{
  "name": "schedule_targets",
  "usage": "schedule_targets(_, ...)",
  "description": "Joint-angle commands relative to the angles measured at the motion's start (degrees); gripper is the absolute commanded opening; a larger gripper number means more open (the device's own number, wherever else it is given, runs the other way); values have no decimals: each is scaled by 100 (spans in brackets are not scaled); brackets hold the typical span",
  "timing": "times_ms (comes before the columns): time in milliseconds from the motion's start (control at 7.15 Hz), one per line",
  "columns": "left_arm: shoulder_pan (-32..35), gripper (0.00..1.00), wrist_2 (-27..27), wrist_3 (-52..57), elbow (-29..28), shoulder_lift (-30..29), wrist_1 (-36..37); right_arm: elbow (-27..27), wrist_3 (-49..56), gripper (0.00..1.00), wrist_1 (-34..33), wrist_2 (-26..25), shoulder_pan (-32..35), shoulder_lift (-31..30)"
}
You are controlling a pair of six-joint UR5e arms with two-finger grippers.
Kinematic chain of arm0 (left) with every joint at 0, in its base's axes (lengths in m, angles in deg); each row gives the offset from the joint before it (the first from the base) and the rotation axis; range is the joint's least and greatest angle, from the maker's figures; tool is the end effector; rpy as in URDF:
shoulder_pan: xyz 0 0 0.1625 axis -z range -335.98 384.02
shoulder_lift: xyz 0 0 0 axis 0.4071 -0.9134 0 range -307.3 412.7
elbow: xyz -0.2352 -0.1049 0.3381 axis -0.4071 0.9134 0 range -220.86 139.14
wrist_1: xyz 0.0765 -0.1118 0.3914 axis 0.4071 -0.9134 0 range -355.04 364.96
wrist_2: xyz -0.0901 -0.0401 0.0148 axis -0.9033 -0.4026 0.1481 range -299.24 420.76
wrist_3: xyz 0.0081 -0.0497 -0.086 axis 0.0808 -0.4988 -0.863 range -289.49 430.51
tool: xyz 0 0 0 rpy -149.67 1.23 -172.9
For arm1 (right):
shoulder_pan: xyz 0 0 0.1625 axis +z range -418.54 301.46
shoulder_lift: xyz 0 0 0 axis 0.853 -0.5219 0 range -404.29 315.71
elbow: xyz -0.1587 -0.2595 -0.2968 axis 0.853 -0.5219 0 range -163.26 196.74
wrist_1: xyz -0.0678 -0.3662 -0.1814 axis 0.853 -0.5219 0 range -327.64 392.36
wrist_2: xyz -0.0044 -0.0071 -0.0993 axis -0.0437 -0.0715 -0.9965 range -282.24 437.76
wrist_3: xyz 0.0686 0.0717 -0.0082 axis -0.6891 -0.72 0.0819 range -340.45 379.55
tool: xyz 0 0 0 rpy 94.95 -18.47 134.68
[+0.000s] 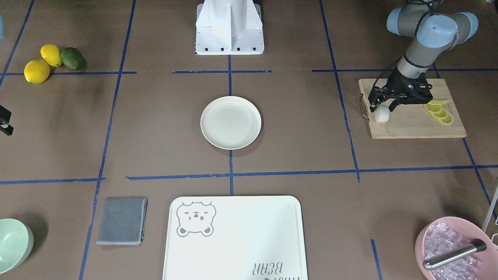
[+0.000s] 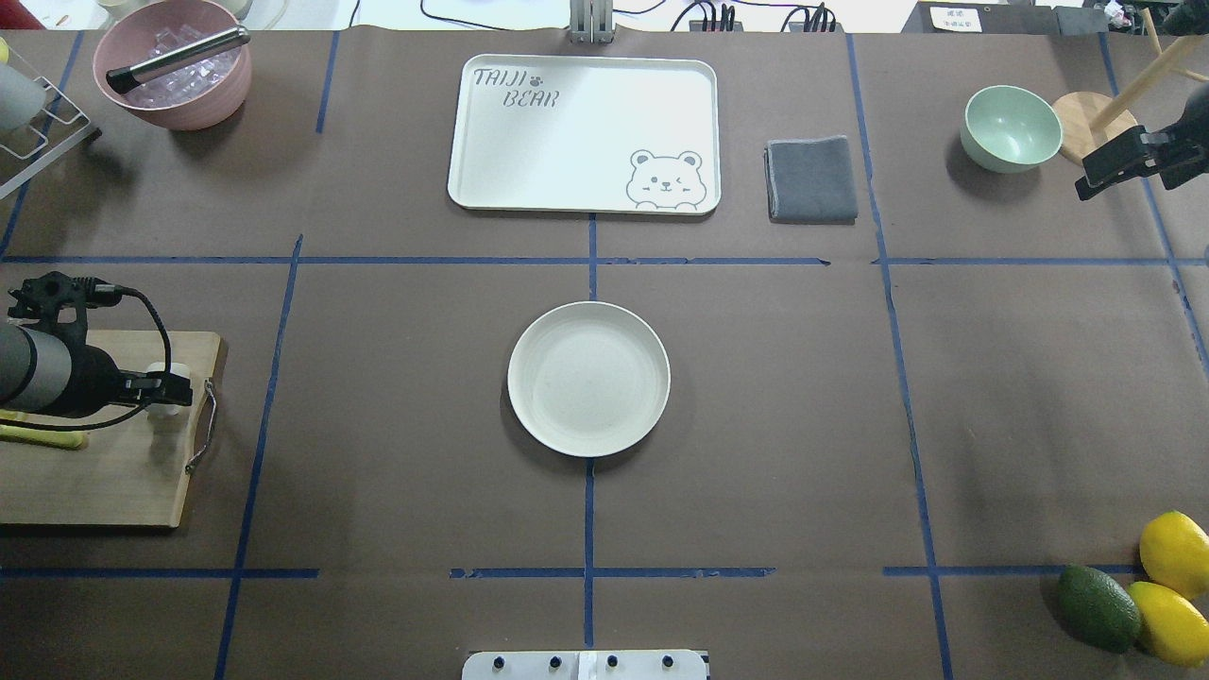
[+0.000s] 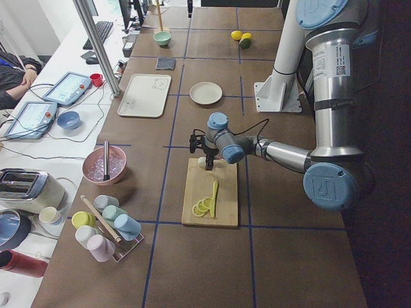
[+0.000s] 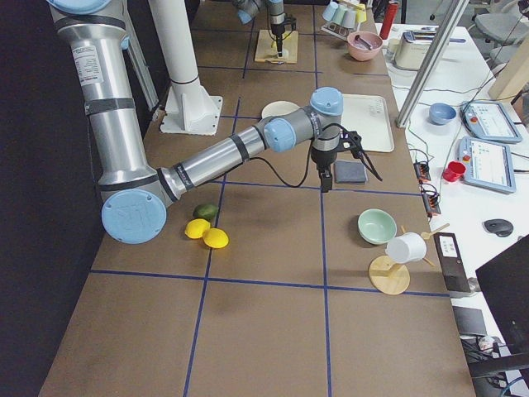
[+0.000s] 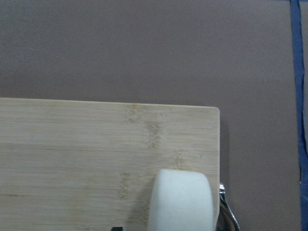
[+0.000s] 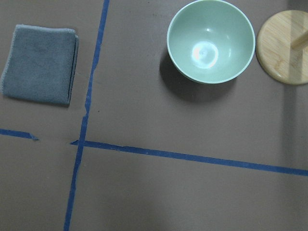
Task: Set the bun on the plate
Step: 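Close the left gripper on the white bun on the cutting board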
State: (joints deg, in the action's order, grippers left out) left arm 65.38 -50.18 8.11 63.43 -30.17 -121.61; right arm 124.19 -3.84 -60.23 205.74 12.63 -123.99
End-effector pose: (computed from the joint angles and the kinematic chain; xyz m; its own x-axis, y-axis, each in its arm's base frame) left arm 0.2903 -0.3857 0.5337 0.6807 -0.0229 -0.7322 0.1314 0.9871 0.0913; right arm -0.1083 -0.5408 0.4267 0.7231 -0.1206 0.6801 0.0054 0.9856 0.1690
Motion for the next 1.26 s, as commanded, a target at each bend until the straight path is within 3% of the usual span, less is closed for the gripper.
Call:
schedule_targets(0, -22, 70, 2, 8, -48, -18, 1, -4, 1, 100, 13, -11, -7, -55)
schedule_targets(699, 39, 30, 11, 8, 30, -18, -8, -22, 1, 100, 13, -11, -7, -63)
schedule_targets(1119, 179, 27, -7, 8, 398, -18, 306, -13, 28, 100, 22, -2, 36, -125)
